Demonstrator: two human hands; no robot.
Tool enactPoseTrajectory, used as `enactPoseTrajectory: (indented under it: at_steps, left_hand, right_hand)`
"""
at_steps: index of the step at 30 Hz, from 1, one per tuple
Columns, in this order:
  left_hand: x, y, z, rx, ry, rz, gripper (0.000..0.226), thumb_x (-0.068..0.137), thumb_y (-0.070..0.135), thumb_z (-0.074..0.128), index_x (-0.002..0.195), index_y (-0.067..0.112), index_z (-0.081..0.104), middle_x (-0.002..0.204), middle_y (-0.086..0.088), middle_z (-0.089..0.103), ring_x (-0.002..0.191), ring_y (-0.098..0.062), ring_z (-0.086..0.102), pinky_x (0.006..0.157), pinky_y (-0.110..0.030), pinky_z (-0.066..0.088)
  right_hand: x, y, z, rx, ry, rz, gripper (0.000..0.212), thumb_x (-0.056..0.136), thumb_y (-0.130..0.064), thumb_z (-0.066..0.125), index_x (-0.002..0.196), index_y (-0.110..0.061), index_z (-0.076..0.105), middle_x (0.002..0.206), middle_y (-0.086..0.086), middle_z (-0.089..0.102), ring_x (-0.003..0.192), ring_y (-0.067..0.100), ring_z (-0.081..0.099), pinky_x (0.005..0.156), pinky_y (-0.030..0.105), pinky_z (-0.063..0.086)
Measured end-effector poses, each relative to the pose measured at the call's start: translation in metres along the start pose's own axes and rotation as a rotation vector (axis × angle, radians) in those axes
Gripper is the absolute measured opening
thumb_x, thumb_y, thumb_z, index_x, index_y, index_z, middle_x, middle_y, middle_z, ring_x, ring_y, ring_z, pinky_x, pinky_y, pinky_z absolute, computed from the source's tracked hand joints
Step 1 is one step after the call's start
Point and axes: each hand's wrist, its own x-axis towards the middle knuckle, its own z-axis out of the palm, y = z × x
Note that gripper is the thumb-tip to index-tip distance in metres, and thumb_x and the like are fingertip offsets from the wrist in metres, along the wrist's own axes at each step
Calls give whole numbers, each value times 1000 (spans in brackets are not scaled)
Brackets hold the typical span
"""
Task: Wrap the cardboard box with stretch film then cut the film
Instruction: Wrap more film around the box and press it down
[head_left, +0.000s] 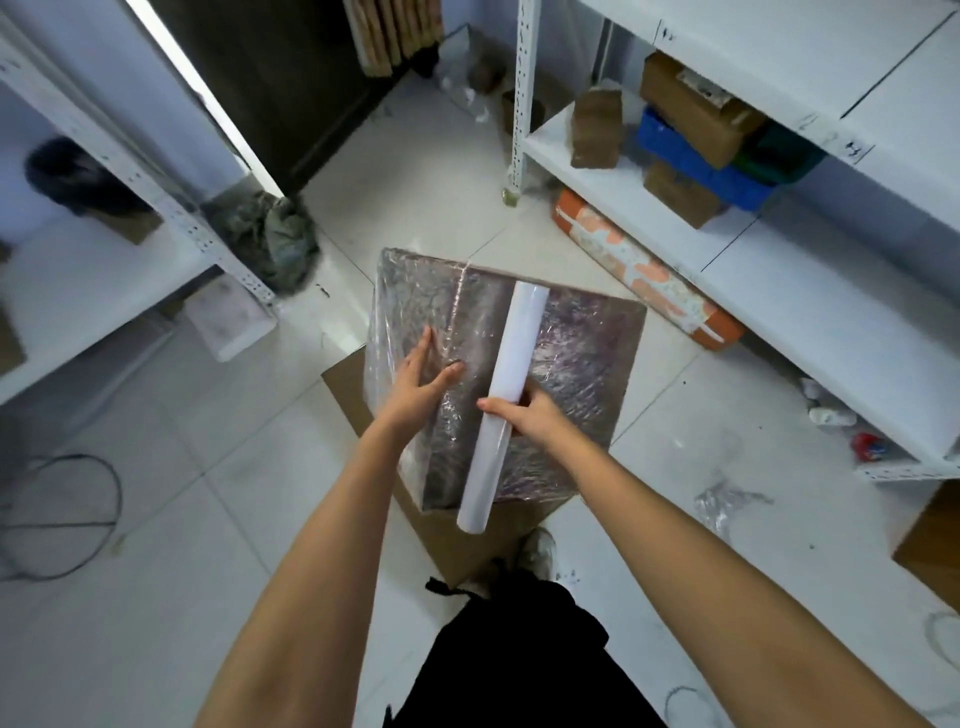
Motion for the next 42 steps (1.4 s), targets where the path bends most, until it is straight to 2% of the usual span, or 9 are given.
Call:
enactPoseTrajectory:
  at_steps: [3, 7, 12, 14, 17, 27, 32, 37, 42]
  left_hand:
    - [-1, -3, 0, -48, 16, 26, 76, 89, 39, 59, 150, 33, 13, 155, -3, 21, 135, -22, 31, 108, -36, 32]
    - [-3, -13, -5, -117, 55, 18, 74, 88, 37, 61, 149, 34, 18, 149, -12, 32, 132, -28, 37, 108, -45, 36]
    - [-5, -15, -10, -213, 83, 17, 71, 91, 28, 60, 149, 29, 20, 148, -18, 32, 133, -31, 38, 107, -41, 37]
    - [-6, -16, -14, -235, 83, 15, 70, 91, 28, 59, 149, 29, 20, 150, -13, 31, 134, -27, 36, 107, -37, 34]
    - [-12, -20, -14, -233, 121, 55, 68, 92, 25, 58, 149, 25, 22, 150, -16, 31, 136, -27, 33, 103, -29, 34]
    - [-23, -22, 14, -226, 225, 91, 63, 93, 36, 54, 148, 31, 23, 154, 0, 26, 140, -15, 25, 113, -39, 27]
    - [-32, -16, 31, -376, 249, 44, 63, 93, 33, 53, 148, 26, 24, 152, -1, 30, 138, -17, 30, 112, -38, 30]
    - [-37, -37, 35, -464, 236, -21, 84, 74, 60, 62, 146, 34, 28, 150, -1, 35, 136, -20, 36, 108, -48, 37]
    - [-42, -42, 16, -457, 205, -37, 66, 91, 34, 55, 149, 27, 25, 149, -1, 37, 133, -20, 40, 106, -44, 40]
  right_hand:
    - [2, -1, 0, -76, 5, -16, 52, 81, -15, 72, 125, -7, 46, 113, 9, 57, 95, 17, 54, 80, 27, 48]
    - [-1, 2, 8, -94, 38, -43, 53, 79, -20, 74, 123, -6, 48, 104, 3, 56, 94, 16, 56, 69, 16, 47]
    - [-4, 4, 15, -90, -8, -28, 31, 84, -24, 69, 107, -11, 52, 89, -2, 57, 85, 12, 57, 74, 22, 51]
    - [-5, 5, 12, -116, -59, -20, 32, 84, -22, 68, 109, -14, 51, 94, -1, 57, 89, 14, 57, 84, 32, 52]
    - [-8, 4, 9, -210, -93, -50, 38, 85, -23, 68, 115, -15, 47, 95, -6, 54, 92, 10, 54, 82, 27, 50]
    - [-6, 10, -14, -258, -38, -121, 33, 85, -23, 68, 110, -14, 50, 94, -3, 56, 92, 14, 56, 70, 21, 47]
    - [-2, 10, -31, -300, -107, -144, 36, 84, -26, 68, 112, -16, 49, 99, -4, 56, 96, 15, 57, 82, 31, 48]
    - [5, 21, -33, -264, -138, -148, 44, 82, -25, 71, 119, -10, 52, 107, 1, 61, 102, 18, 60, 74, 21, 49]
    - [10, 28, -19, -282, -168, -135, 43, 80, -30, 73, 114, -13, 54, 106, 1, 61, 98, 16, 60, 73, 21, 48]
